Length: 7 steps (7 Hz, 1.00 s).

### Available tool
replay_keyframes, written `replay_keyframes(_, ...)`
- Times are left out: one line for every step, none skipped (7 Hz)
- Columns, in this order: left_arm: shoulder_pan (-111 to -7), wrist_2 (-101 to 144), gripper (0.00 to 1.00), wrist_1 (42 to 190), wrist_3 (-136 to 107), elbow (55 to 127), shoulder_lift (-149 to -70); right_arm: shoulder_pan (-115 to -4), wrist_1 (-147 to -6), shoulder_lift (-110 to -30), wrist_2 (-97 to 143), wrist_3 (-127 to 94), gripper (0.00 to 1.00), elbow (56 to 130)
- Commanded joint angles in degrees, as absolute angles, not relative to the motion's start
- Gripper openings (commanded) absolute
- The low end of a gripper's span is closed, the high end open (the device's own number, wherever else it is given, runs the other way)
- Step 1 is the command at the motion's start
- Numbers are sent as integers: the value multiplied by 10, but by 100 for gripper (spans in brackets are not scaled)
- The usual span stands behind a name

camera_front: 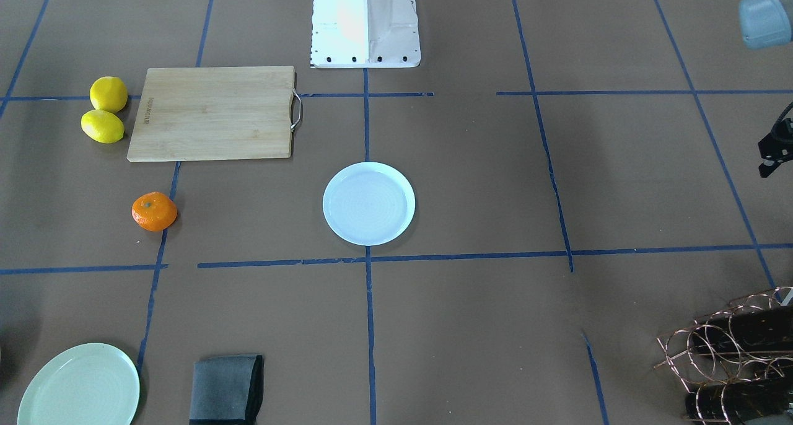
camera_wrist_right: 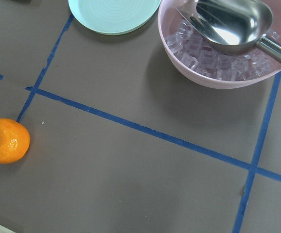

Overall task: Pick orange to plate
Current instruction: 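Move the right gripper down over the orange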

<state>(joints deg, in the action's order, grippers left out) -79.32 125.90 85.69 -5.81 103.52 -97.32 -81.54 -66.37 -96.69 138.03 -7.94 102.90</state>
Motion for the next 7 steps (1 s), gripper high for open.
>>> replay_keyframes(-852,1300,100,862,19,1031,-873,-775,-666,-947,1378,-137,100,1046)
replay_keyframes(-887,1314,100,854,104,1030,-856,-753,-667,-934,1366,-165,100,1047)
replay_keyframes(-894,1324,100,854,107,1030,-840,-718,-671,-915,1341,-189,100,1047)
replay_keyframes(-894,1325,100,856,108,1027,-836,-665,-677,-877,1309,-270,100,1045)
replay_keyframes(-893,1324,100,861,108,1015,-840,-609,-684,-839,1266,-337,100,1039)
replay_keyframes(-893,1325,100,862,110,1018,-840,-555,-679,-818,1216,-390,100,1027)
replay_keyframes(-893,1325,100,862,110,1018,-842,-522,-676,-780,1175,-441,100,995)
